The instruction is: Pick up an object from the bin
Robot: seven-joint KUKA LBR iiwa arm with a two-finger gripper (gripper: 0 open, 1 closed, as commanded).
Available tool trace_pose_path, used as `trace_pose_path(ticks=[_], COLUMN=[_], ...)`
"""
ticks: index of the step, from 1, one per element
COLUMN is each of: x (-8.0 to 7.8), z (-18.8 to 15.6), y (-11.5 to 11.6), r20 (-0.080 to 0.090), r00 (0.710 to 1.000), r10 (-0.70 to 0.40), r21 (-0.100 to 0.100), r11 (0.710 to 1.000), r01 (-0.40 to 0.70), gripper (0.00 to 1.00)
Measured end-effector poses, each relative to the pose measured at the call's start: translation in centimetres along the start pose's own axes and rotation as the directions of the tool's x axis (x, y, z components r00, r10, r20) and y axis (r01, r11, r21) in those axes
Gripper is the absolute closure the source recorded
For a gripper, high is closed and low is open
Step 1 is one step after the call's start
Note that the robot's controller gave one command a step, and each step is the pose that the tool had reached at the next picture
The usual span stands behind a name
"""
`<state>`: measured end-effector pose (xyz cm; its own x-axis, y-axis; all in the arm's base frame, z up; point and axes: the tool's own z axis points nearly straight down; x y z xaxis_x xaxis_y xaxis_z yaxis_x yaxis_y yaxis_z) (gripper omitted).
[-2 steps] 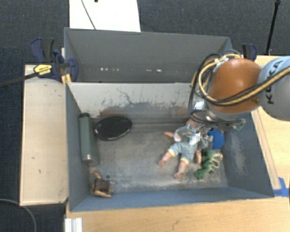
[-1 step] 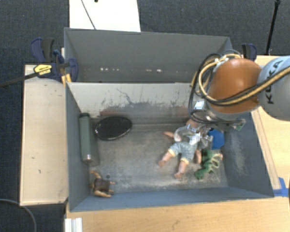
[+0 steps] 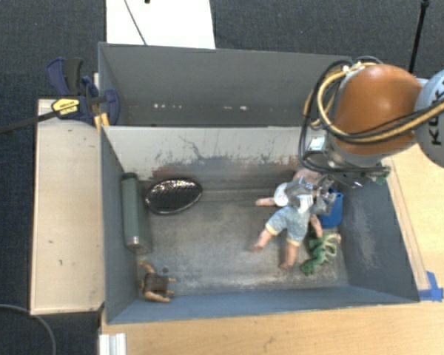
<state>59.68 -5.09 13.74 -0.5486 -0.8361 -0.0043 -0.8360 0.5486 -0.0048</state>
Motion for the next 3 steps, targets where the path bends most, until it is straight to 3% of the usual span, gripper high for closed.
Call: trace_pose_path(ticks=[1, 2, 3], x=[-0.1, -0.1, -0.2], z=[5.7, -3.4, 2.2], y=[0.0, -0.1, 0.1], r20=[0.002, 0.000, -0.003], r00=[1.000, 1.000, 1.000], r10=[-0.002, 0.009, 0.002], r21=[-0.003, 0.001, -0.008], r11=[1.000, 1.000, 1.000], r01=[0.002, -0.009, -0.002], gripper=[1.00, 1.00, 1.00])
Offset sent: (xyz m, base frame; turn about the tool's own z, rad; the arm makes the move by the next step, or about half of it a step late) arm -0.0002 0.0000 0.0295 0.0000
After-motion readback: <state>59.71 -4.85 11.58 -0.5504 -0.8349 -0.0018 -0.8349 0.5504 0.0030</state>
